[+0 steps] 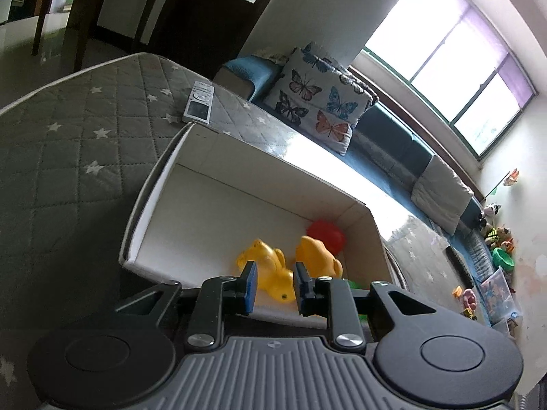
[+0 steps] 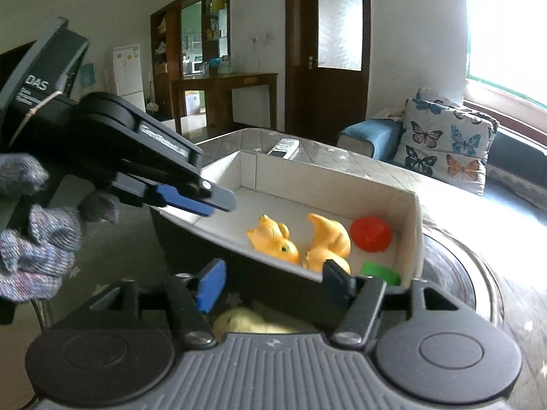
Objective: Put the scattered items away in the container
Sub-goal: 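Move the left tool down onto the yellow plush chick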
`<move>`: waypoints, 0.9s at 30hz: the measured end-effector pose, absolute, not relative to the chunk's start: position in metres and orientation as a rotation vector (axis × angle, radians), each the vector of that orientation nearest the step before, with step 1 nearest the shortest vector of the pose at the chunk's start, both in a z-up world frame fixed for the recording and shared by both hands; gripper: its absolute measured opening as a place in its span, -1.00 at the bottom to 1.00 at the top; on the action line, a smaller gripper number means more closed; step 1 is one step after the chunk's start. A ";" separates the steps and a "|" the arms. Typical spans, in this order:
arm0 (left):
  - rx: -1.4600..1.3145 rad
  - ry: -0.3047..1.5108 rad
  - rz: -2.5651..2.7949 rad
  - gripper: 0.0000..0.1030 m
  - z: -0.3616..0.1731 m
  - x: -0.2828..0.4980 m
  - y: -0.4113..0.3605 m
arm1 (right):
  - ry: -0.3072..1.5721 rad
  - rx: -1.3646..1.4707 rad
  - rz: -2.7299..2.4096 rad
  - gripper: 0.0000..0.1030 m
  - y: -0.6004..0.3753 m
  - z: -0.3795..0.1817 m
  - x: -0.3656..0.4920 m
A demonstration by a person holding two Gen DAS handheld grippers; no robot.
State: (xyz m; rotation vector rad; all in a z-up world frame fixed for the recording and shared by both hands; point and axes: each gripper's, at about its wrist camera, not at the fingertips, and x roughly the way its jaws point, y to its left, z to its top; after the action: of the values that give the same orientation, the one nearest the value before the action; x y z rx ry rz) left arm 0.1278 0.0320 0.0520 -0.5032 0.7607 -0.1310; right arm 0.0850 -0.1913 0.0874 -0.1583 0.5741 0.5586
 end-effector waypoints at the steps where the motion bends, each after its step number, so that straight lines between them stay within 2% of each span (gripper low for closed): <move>1: -0.504 0.758 -0.129 -0.48 0.051 0.122 0.033 | 0.576 -0.157 0.559 0.28 -0.193 0.085 0.081; 12: -0.548 0.820 -0.125 -0.48 0.023 0.092 0.031 | 0.656 -0.136 0.545 0.38 -0.203 0.045 0.076; 24: -0.604 0.870 -0.183 -0.47 0.003 0.090 0.016 | 0.655 -0.148 0.591 0.38 -0.198 0.043 0.053; 27: -0.617 0.872 -0.191 -0.42 0.002 0.093 0.014 | 0.650 -0.147 0.600 0.38 -0.198 0.044 0.047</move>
State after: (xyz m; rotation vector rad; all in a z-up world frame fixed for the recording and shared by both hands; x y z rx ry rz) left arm 0.0929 0.0135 0.0020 -0.6174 0.8722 -0.1910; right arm 0.0470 -0.1978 0.0441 -0.1475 0.6501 0.5999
